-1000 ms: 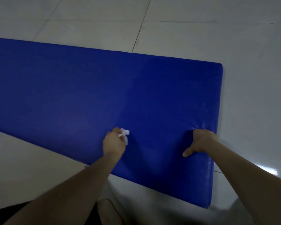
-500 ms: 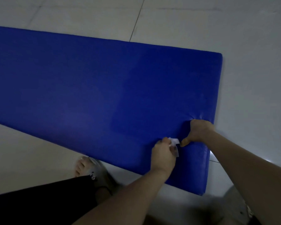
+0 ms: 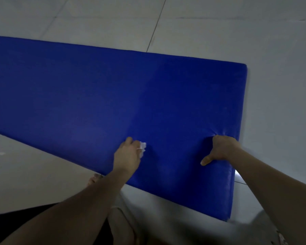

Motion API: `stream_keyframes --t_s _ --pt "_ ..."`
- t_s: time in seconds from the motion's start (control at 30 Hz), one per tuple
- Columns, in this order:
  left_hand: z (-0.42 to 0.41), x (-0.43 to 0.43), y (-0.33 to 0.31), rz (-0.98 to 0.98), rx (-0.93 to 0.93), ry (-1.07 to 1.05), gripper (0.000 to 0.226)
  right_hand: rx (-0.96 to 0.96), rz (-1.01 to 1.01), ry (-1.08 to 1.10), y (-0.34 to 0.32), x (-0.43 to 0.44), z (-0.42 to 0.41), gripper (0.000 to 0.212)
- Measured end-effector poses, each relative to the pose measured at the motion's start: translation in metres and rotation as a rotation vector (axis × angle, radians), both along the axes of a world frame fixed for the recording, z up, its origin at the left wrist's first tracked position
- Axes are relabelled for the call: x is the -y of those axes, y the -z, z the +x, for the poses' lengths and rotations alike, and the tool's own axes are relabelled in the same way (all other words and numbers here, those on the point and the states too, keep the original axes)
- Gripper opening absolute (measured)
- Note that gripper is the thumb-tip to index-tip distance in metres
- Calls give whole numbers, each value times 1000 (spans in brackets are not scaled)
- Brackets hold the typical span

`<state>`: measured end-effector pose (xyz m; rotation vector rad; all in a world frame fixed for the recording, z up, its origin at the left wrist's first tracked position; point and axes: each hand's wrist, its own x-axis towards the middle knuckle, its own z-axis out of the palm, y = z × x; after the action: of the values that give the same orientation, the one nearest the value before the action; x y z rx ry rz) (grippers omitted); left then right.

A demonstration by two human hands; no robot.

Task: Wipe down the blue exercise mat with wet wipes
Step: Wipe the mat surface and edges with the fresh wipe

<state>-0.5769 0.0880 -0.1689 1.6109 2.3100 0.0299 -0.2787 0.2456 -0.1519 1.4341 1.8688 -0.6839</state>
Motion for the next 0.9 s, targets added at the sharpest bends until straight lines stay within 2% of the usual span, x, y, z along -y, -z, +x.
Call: stream_keyframes --t_s 0.13,0.27,0.43,0.57,0.63,0.73,0.8,0.9 --pt "-21 2 3 57 25 -253 30 26 -10 -15 -2 0 -3 94" --pt "11 4 4 51 160 -285 21 36 -23 -8 -4 1 -4 95" --pt "82 5 -3 47 333 -131 21 26 -7 15 -5 2 -2 95" --pt "138 8 -4 -83 431 144 18 15 5 87 -9 10 2 110" --pt "144 9 -3 -149 385 373 16 34 14 152 -12 22 -2 117" --pt "130 6 -8 -169 237 611 32 -39 -95 302 -13 52 -14 106" --pt "111 7 -9 -139 133 623 37 -50 -148 316 -10 76 -23 116" --pt "75 12 -4 -56 86 493 25 29 -94 146 -6 92 -28 136"
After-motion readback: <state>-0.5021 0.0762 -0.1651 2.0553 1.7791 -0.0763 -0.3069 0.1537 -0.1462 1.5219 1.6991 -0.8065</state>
